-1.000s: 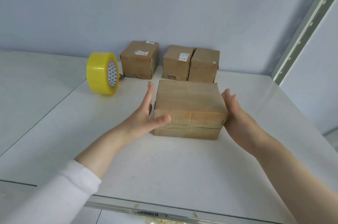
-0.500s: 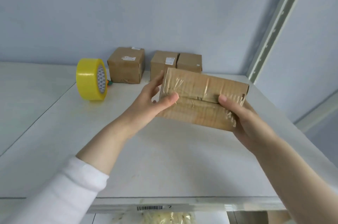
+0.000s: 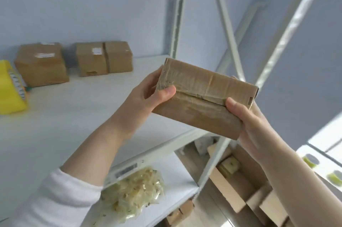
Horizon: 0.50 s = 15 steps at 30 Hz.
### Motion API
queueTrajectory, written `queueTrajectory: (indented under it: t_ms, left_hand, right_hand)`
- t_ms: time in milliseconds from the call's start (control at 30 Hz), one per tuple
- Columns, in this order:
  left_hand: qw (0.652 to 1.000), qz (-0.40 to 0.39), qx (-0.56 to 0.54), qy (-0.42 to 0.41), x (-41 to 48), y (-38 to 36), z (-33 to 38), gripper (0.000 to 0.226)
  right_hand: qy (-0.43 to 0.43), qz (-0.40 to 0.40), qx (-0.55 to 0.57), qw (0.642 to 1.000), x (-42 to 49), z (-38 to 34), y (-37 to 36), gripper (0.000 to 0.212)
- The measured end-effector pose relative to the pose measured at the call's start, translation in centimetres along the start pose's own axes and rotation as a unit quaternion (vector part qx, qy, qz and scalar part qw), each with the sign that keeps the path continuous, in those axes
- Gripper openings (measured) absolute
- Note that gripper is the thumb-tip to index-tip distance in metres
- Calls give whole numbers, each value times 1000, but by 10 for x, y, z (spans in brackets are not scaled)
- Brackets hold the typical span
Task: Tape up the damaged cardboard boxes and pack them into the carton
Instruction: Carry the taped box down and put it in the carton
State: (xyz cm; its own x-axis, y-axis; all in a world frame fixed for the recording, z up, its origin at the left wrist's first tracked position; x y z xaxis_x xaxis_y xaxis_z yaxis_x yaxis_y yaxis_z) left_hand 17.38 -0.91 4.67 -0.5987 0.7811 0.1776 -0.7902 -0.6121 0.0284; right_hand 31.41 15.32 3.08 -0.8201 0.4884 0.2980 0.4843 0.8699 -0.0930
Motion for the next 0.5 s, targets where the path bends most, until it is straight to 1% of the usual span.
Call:
queueTrajectory:
  t_ms: [100,200,300,400,500]
  left_hand:
    - [1000,-21,1,-8,10,-48,-9,62]
    - [999,-49,-5,7,21,-101,-27,54]
    - [994,-95,-30,45,30,-160,-52,58]
    - [979,-157,-80,100,29,-225,-86,54]
    - [950,-164,-142,225,31,-281,-128,49]
  right_hand:
    - [21,83,-33,996,-36,-10,41,81]
    - [32,162,-67,984,-72,-14,84,91]
    - [35,253,-114,960,-108,-13,131,80]
    - [32,322,-170,931,-141,-1,174,85]
    - [49,346,-268,898,-165,19,204,94]
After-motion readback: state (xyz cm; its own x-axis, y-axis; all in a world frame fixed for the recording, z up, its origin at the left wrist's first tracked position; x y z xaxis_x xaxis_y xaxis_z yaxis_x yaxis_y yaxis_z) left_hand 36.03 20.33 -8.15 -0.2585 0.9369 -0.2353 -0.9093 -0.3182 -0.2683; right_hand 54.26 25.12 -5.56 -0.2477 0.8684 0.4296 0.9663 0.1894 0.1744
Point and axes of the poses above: each hand's wrist, its own x-axis towards the middle knuckle, its own y-axis out of the back of the hand, z = x × y, the point moved 5 cm from there along x, towards the middle knuckle, and after that the axes turned 7 degrees about y, right-handed, at the moved point
